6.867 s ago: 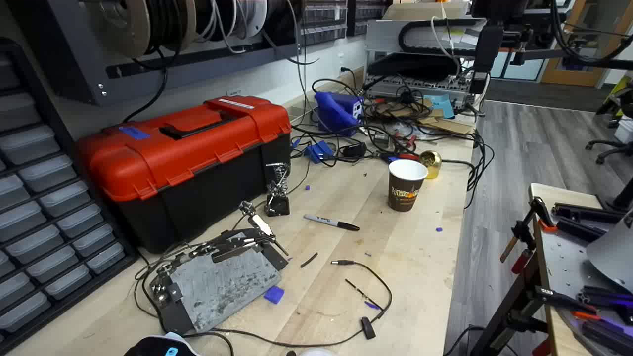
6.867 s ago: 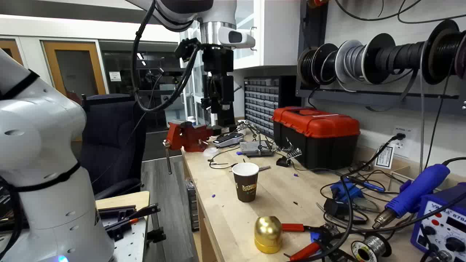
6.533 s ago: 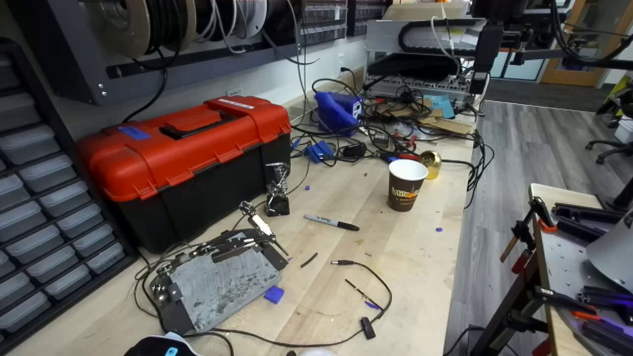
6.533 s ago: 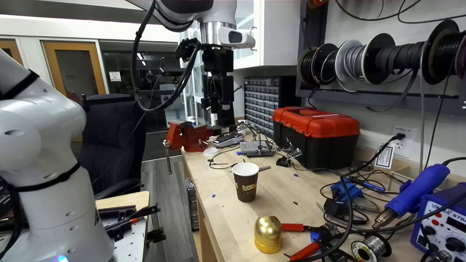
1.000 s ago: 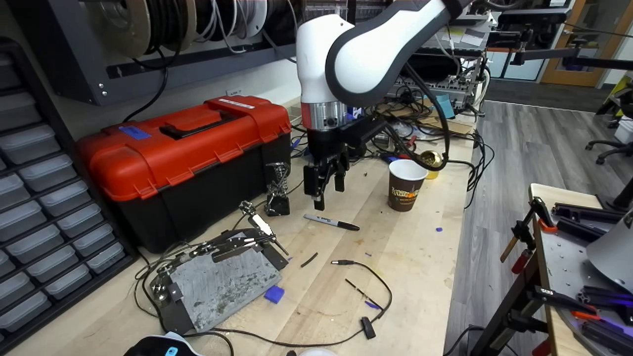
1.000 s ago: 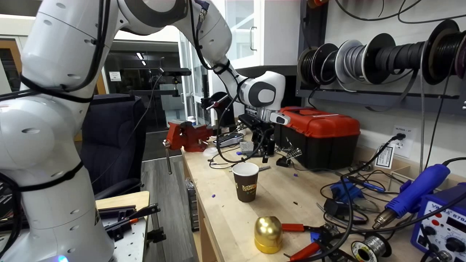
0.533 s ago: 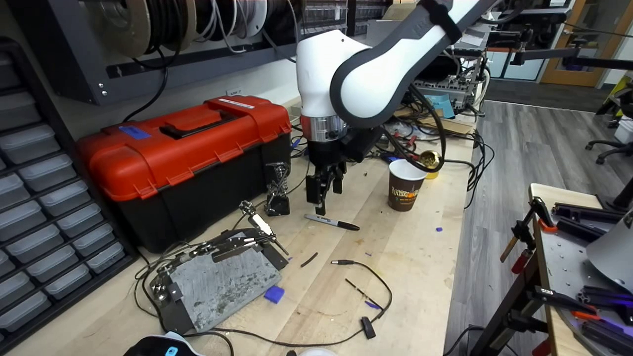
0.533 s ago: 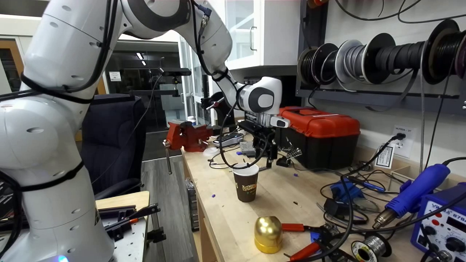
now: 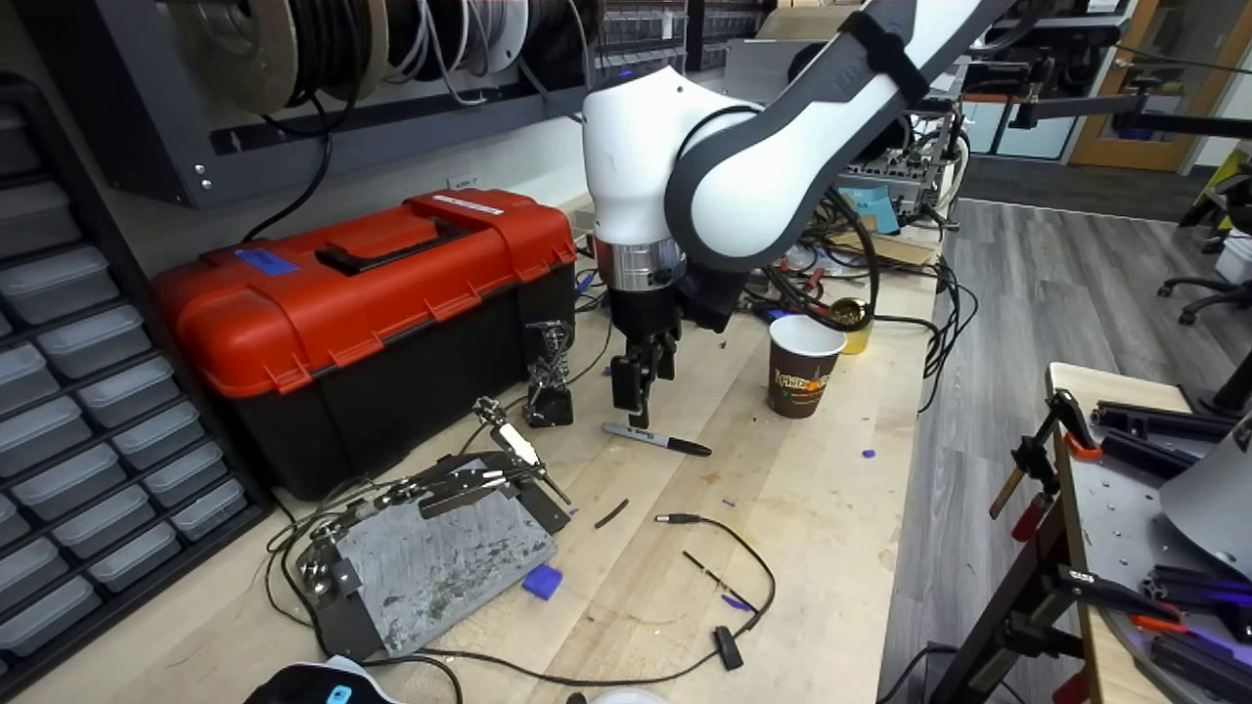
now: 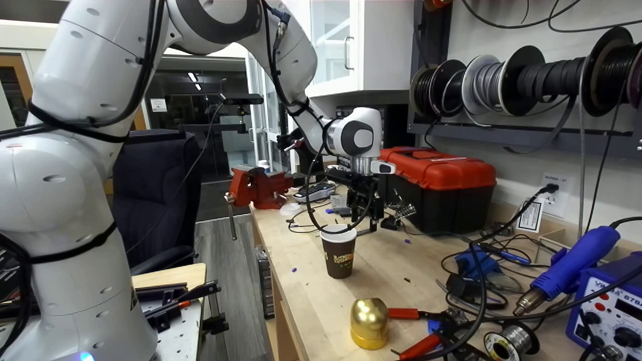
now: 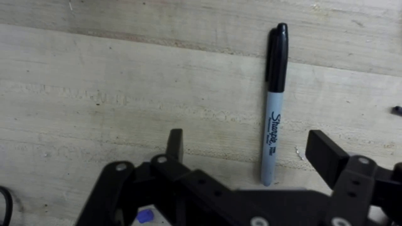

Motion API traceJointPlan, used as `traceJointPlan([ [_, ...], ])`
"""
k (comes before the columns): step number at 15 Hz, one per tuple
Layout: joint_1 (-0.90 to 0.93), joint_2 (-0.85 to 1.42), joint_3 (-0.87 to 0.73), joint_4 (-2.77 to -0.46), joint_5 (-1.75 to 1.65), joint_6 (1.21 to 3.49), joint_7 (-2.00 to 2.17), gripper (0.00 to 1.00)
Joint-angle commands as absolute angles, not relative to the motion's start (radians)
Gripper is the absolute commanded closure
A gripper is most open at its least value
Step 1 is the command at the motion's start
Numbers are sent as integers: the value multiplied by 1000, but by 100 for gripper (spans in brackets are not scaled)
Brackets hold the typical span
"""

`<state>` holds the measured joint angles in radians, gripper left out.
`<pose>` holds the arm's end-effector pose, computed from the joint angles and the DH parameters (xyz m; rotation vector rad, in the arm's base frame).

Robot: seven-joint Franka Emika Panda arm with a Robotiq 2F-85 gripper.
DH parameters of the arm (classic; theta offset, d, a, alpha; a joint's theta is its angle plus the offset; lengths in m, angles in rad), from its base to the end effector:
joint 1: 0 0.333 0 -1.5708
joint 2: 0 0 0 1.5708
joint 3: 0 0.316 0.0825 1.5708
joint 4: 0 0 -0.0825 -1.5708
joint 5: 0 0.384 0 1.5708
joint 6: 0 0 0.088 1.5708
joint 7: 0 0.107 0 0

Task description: Put the pen in the cup

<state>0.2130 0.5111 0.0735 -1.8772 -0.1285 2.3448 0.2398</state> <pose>0.6083 0.1747 0.2347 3.0722 0.1997 -0.0392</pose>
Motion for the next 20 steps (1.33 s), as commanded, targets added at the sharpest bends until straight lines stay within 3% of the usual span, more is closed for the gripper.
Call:
traceJointPlan([
  [1, 251, 490, 47, -1904, -179, 2365, 265, 0],
  [20, 211, 565, 95, -1782, -108, 2266, 78, 0],
])
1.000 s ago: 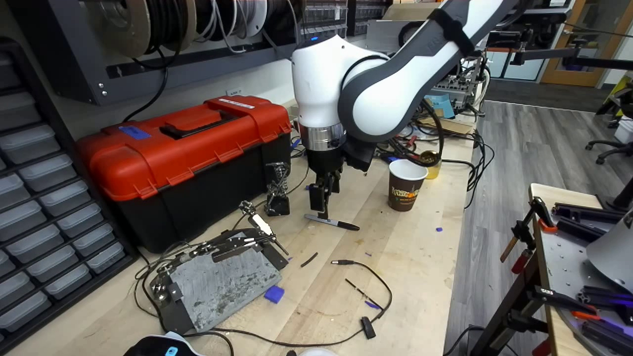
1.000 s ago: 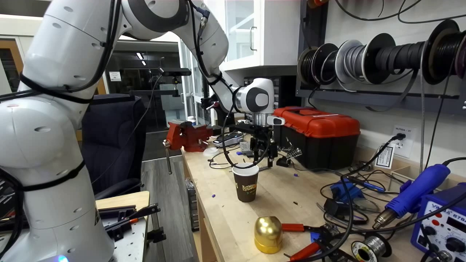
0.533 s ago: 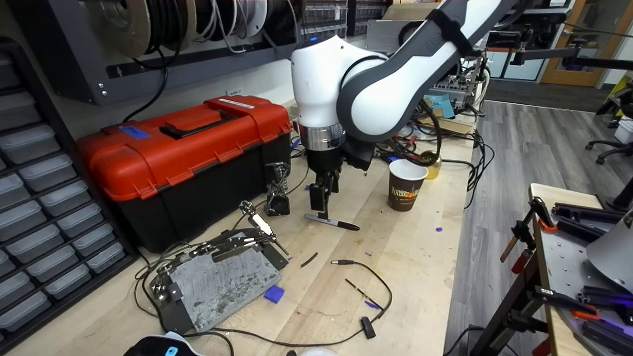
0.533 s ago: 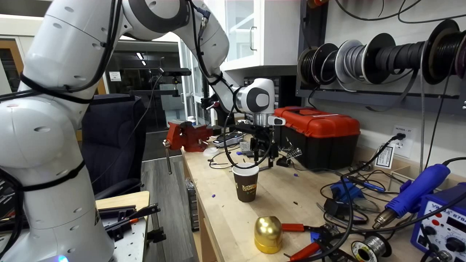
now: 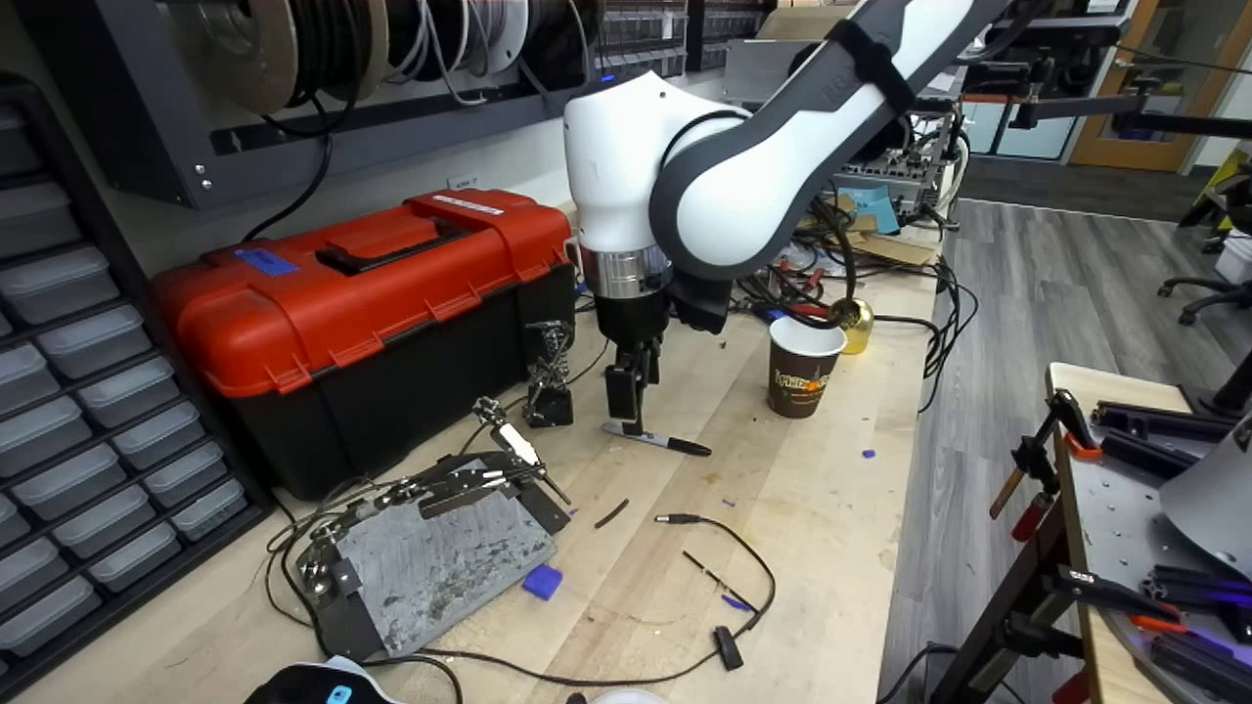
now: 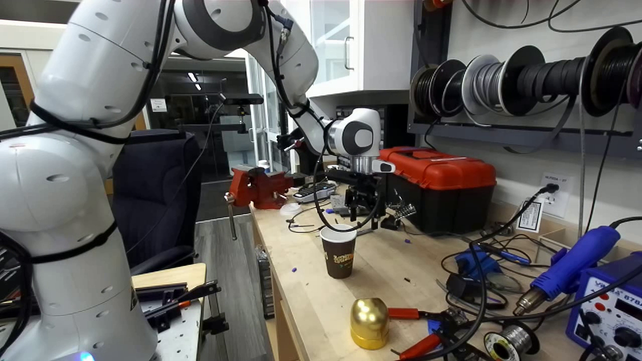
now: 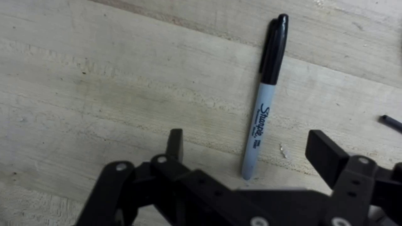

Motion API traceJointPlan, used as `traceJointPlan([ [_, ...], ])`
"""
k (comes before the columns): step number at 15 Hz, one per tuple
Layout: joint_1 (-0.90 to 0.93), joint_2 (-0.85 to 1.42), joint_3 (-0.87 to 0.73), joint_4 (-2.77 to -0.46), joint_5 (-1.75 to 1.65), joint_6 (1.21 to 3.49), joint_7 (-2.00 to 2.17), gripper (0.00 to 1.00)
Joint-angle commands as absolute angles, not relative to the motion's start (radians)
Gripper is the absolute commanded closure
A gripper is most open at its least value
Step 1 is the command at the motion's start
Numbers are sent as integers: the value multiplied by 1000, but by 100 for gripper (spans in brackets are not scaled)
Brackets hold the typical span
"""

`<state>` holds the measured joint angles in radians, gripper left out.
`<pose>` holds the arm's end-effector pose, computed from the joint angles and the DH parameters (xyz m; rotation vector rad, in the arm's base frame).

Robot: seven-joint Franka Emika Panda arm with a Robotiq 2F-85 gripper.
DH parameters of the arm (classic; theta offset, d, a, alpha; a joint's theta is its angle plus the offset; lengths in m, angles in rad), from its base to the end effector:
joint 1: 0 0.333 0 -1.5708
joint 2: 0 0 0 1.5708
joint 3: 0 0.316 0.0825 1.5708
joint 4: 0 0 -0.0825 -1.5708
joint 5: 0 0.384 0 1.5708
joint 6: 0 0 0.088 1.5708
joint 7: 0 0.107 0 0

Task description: Put the pen in the cup

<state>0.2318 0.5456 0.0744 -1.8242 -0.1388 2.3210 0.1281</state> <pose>0.6161 0.1889 0.2324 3.0453 0.4063 -0.0489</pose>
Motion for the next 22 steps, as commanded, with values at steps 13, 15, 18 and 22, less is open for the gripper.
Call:
traceJointPlan([
  [13, 206, 653, 107, -1669, -65, 2150, 26, 0],
  [15, 204, 658, 111, -1664, -59, 2153, 21, 8],
  [18, 204, 651, 114, -1679, -51, 2164, 18, 41],
  [22, 196, 649, 118, -1700, -35, 2183, 10, 71],
])
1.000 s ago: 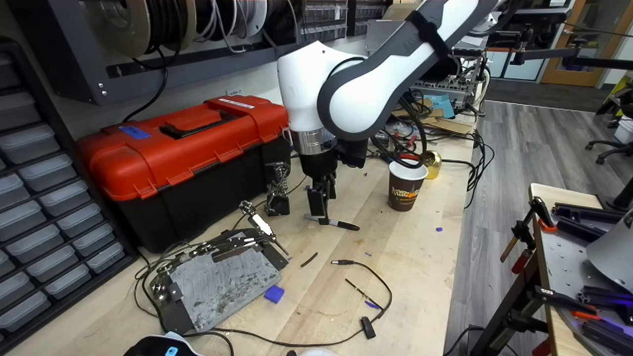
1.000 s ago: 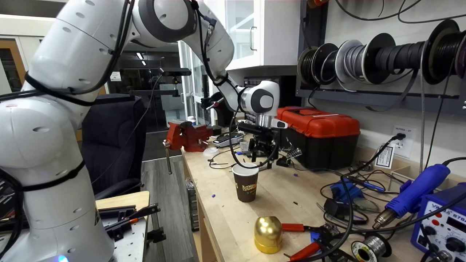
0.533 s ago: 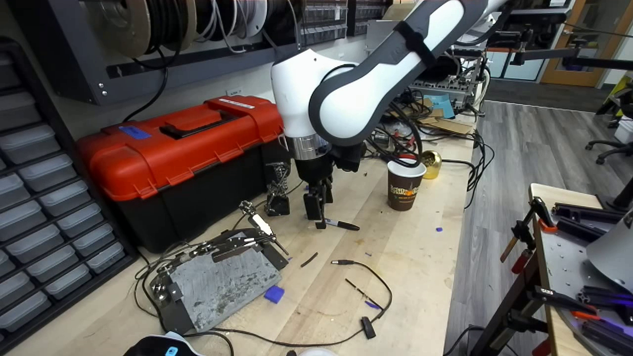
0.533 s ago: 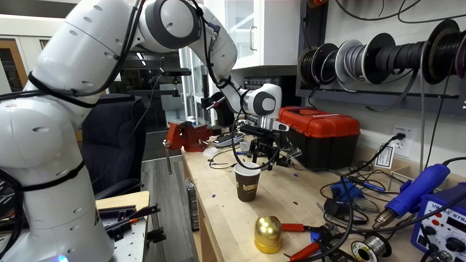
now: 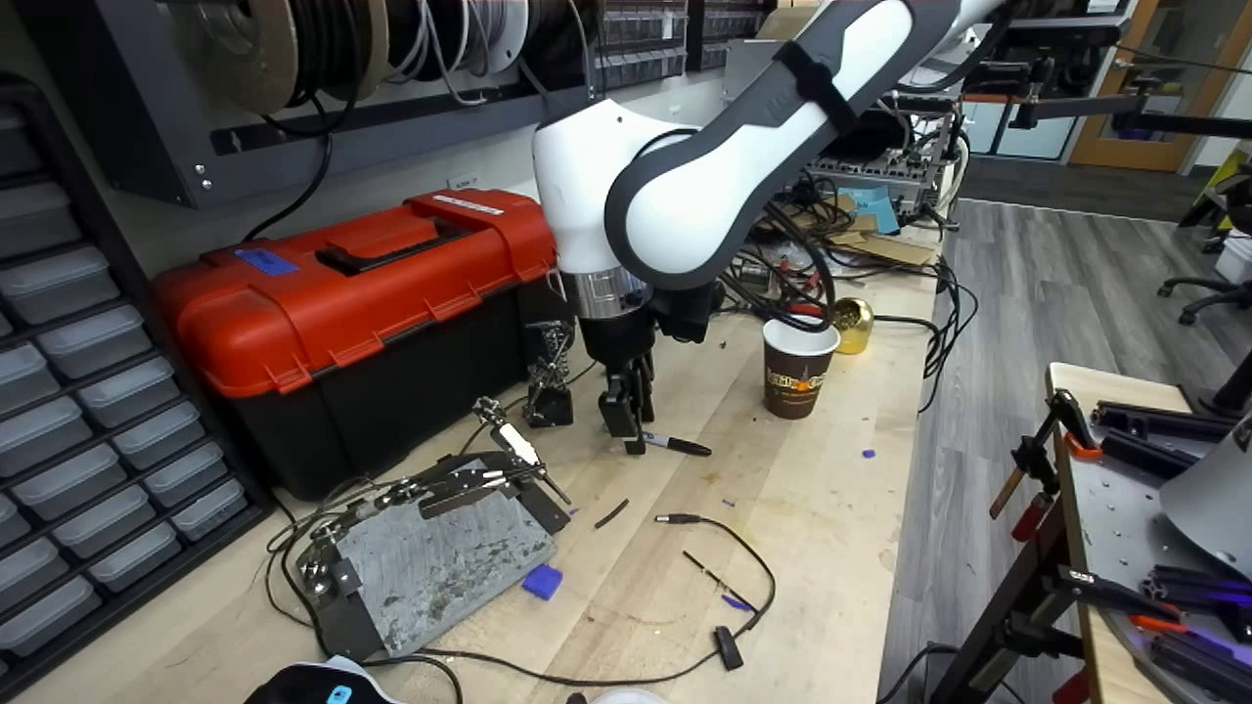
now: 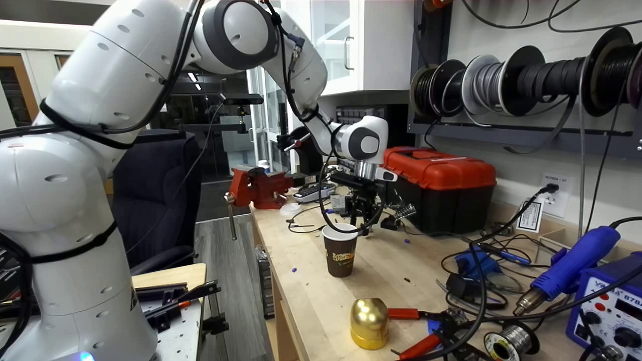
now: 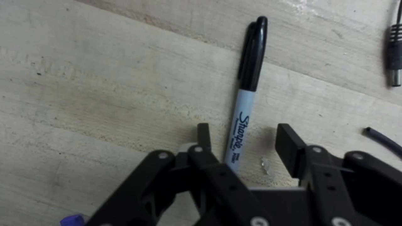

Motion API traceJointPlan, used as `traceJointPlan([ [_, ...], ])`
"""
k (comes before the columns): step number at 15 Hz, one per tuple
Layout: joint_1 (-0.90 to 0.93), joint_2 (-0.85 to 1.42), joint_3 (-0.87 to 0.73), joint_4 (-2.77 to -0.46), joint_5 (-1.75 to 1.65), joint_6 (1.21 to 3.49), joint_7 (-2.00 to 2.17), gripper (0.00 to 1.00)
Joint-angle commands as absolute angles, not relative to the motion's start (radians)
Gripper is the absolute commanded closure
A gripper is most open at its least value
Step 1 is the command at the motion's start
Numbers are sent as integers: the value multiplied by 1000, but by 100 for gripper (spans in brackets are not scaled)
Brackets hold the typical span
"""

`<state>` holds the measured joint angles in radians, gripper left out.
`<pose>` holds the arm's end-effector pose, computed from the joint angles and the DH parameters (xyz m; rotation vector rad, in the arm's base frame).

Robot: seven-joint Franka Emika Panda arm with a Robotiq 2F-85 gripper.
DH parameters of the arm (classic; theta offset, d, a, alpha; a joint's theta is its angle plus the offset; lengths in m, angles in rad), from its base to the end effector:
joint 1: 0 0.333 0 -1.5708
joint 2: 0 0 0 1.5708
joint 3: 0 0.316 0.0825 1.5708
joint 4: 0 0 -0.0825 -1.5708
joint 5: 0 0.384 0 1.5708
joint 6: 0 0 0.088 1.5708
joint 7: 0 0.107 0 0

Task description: Put the pen in the cup

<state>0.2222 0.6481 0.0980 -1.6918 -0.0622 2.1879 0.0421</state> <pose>0.6299 0.2004 0.2099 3.0830 0.4699 -0.2313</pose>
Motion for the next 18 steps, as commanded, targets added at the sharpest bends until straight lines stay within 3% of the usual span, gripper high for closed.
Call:
traceJointPlan([
  [1, 192, 650, 119, -1705, -28, 2186, 5, 77],
  [3, 180, 648, 124, -1719, -12, 2199, -12, 92],
  [5, 167, 636, 125, -1737, 0, 2207, -24, 100],
  [18, 151, 426, 133, -2034, 70, 2391, 1, 99],
])
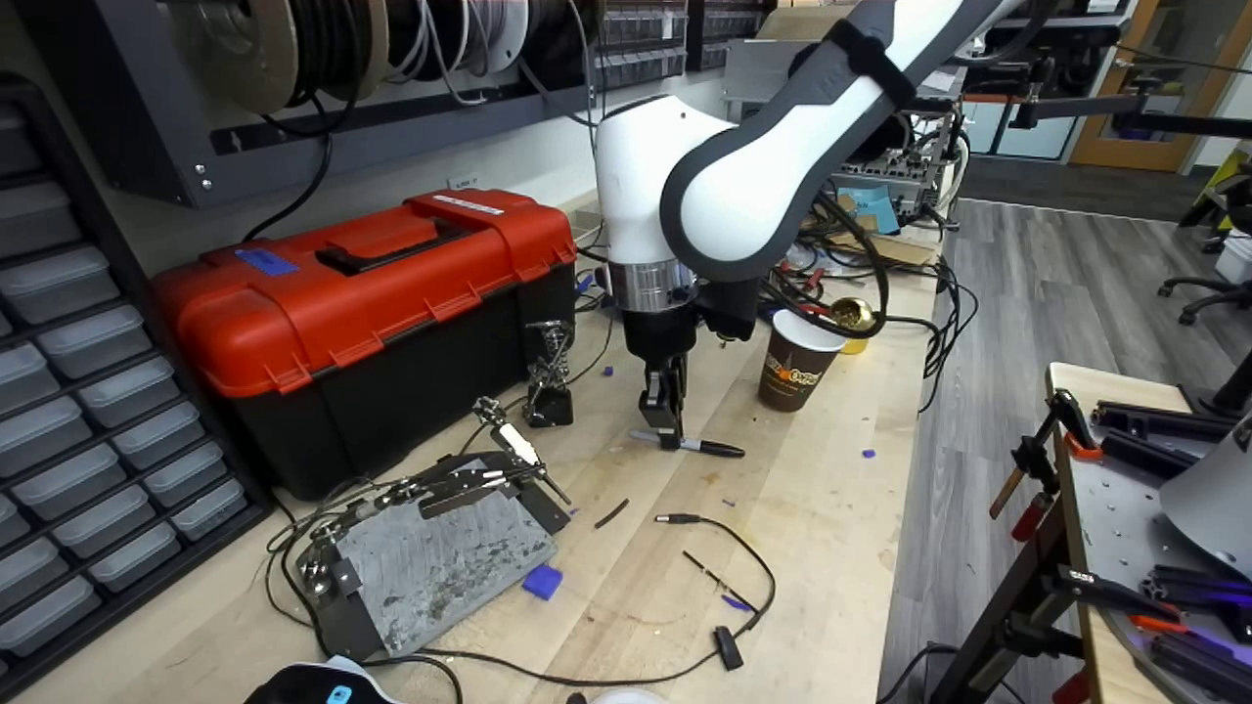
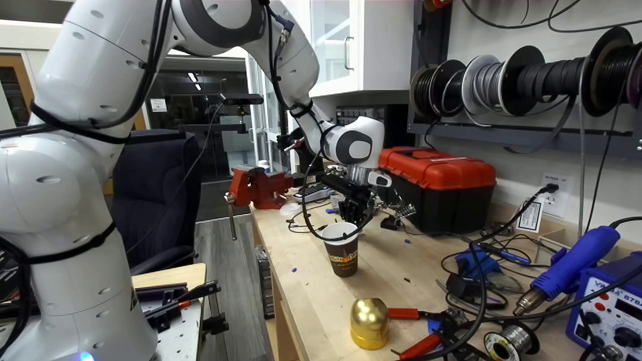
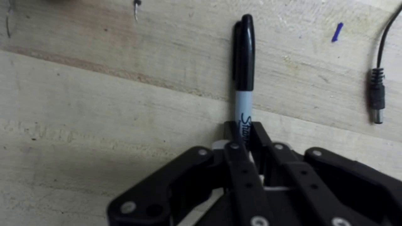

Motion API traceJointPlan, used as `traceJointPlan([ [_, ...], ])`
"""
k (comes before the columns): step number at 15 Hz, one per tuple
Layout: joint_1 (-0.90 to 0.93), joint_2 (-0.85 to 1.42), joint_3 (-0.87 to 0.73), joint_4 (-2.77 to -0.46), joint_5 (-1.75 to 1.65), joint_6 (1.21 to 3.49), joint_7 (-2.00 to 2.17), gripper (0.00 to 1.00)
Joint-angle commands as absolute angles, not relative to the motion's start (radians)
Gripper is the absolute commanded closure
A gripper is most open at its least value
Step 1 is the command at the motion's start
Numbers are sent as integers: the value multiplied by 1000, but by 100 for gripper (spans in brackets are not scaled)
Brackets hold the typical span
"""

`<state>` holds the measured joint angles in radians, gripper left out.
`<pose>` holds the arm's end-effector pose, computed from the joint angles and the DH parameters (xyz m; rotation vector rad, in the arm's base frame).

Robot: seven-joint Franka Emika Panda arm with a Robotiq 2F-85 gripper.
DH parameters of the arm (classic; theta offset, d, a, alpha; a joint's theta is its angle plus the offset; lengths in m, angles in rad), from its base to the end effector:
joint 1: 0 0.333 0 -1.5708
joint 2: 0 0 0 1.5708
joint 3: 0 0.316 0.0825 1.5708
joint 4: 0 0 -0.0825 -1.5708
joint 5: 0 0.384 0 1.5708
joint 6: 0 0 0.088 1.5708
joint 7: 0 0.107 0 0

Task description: Put the pen in the cup

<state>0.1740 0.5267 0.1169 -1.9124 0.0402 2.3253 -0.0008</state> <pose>0.5915 0.1752 0.2107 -3.0417 -0.3823 0.1879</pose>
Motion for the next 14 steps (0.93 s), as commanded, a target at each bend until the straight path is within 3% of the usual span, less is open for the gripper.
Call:
traceJointPlan([
  [1, 149, 403, 133, -2057, 80, 2410, 4, 99],
  [14, 105, 82, 106, -2285, 117, 2398, 19, 99],
])
